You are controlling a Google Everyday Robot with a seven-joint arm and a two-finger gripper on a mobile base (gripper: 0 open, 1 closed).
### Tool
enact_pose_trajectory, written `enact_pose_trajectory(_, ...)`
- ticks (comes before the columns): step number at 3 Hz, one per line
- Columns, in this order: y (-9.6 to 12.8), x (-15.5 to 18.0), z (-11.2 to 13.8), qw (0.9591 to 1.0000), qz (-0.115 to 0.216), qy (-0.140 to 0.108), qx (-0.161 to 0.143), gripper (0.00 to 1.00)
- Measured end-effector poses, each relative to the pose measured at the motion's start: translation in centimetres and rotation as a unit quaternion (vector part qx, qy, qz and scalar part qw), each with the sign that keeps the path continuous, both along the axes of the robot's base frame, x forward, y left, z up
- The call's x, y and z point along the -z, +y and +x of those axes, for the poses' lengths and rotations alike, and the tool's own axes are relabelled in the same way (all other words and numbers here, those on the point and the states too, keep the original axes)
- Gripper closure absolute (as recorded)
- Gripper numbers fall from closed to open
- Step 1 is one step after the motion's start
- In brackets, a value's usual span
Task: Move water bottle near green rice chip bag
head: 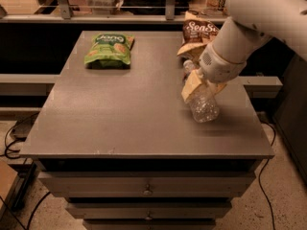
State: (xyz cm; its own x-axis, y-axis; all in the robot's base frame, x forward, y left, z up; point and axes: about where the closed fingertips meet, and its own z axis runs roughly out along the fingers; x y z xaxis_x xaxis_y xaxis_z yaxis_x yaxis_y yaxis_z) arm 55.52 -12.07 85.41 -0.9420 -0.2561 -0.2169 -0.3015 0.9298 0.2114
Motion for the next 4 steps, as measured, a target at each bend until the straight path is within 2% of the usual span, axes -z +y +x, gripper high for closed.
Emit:
enact_pose_trajectory(1,-0.4,-4.3,2.1,0.9974,0.011,-0.071,-0.005,1.0)
enact_pose_trajectory(2,-0.3,-5.1,2.6,0.9965,0.014,-0.083,-0.007,1.0)
enact_pose_trajectory(3,-0.2,-4.8,2.8,0.9971,0.019,-0.073,-0.006,1.0)
enact_pose_trajectory(4,2.1,-6.6,4.6,0.9946,0.031,-0.096,-0.023,1.0)
